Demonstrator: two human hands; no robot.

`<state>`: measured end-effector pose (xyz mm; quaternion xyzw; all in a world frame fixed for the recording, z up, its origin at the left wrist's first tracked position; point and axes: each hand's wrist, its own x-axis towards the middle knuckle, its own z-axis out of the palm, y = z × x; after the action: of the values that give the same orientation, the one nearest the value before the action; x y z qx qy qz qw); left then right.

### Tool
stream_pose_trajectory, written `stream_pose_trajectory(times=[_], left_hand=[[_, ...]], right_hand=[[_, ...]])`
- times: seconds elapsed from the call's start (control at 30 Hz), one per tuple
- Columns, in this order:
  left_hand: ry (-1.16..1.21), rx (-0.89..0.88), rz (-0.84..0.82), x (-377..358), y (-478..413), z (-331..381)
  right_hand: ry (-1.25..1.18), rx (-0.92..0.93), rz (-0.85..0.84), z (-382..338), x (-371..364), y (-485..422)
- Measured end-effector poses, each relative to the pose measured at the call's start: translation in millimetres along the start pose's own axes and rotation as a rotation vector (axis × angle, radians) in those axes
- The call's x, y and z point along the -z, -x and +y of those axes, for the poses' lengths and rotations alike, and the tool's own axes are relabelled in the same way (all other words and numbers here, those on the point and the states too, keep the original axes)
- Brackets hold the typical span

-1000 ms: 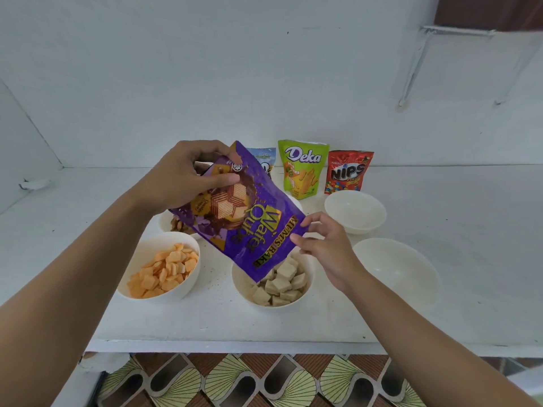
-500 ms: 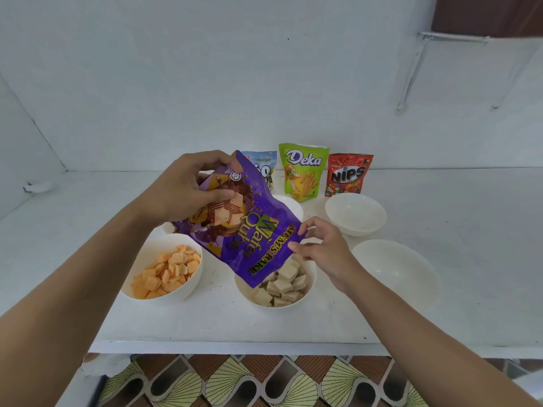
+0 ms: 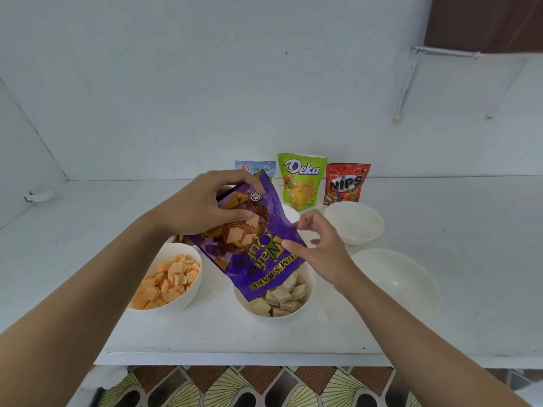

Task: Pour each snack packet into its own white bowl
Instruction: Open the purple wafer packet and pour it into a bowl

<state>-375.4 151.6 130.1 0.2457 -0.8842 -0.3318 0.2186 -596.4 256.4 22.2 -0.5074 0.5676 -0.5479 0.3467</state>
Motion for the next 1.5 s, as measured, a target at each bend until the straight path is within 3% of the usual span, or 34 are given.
stream_pose_trajectory(times=[0.1, 0.27, 0.53, 0.83, 1.03, 1.1, 1.3, 1.5], left_hand=[[-0.045, -0.001, -0.008, -1, 1, 4], [-0.150, 0.067, -0.056, -14, 11, -2], [0.060, 0.120, 0.241, -24, 31, -26], [0.478, 0.345, 0.705, -64, 44, -42], [0.505, 0.516, 0.804, -80, 36, -60], [0.435, 0.519, 0.791, -73, 33, -66], [0.101, 0.497, 0.511, -51, 26, -53], [0.098, 0.119, 0.503, -39, 15, 21]], right_hand=[[-0.039, -0.043, -0.122, -3, 5, -4], [0.007, 0.009, -0.059, 0, 10, -9], [0.055, -0.021, 0.145, -1, 6, -12], [-0.417, -0.363, 0.077, 14, -12, 2], [-0.627, -0.263, 0.244, -2, -3, -15], [-0.622, -0.207, 0.239, -10, 4, -23], [-0.423, -0.048, 0.208, -39, 13, -39], [-0.219, 0.145, 0.137, -86, 17, -20]])
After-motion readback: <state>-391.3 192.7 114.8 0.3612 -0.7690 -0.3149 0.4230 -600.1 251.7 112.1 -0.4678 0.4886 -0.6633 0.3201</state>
